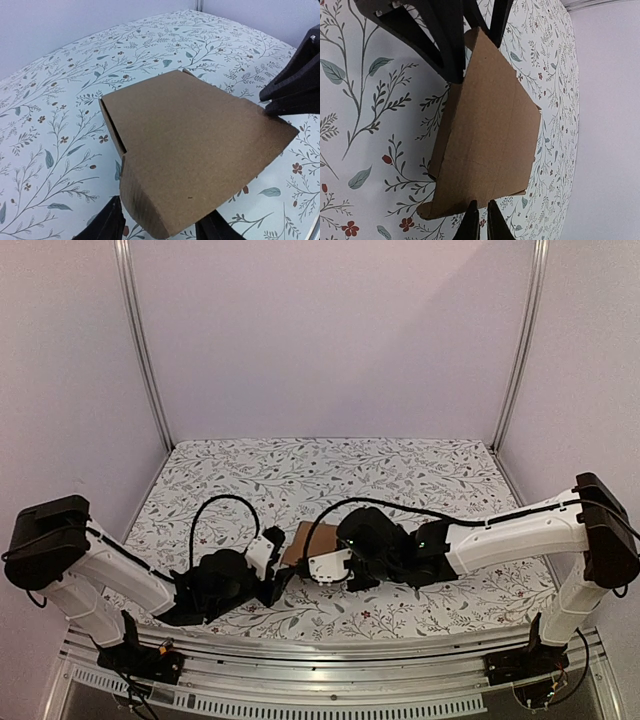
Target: Fold the paper box
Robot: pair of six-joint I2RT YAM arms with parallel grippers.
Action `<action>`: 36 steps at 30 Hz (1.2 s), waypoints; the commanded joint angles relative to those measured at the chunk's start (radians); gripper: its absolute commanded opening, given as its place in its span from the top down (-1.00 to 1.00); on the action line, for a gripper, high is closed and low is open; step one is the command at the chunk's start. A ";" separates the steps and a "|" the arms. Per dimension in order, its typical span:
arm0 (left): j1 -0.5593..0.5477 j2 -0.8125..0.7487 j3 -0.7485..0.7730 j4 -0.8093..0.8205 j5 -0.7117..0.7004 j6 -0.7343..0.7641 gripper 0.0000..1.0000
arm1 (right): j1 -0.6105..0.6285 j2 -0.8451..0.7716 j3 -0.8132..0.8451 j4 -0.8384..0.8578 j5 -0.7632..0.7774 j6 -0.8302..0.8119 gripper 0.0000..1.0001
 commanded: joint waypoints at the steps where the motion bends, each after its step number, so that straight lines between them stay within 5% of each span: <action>1: -0.018 -0.044 -0.029 -0.068 0.001 -0.022 -0.01 | 0.006 -0.025 -0.035 -0.005 -0.031 0.005 0.76; 10: -0.037 -0.350 -0.050 -0.352 0.077 -0.038 -0.09 | -0.001 -0.041 -0.058 -0.018 -0.066 -0.008 0.57; 16: 0.042 -0.495 0.100 -0.654 -0.091 -0.208 -0.24 | -0.031 -0.041 -0.027 -0.045 -0.068 0.022 0.55; 20: 0.151 -0.419 0.378 -1.071 0.027 -0.420 -0.18 | -0.076 -0.072 -0.008 -0.156 -0.076 0.084 0.49; 24: 0.266 -0.296 0.535 -1.288 0.249 -0.556 -0.11 | -0.121 -0.111 0.016 -0.268 -0.110 0.161 0.37; 29: 0.355 -0.153 0.637 -1.346 0.533 -0.597 0.06 | -0.235 -0.149 0.120 -0.456 -0.243 0.354 0.14; 36: 0.358 -0.022 0.710 -1.363 0.683 -0.590 0.03 | -0.437 -0.026 0.304 -0.768 -0.789 0.669 -0.20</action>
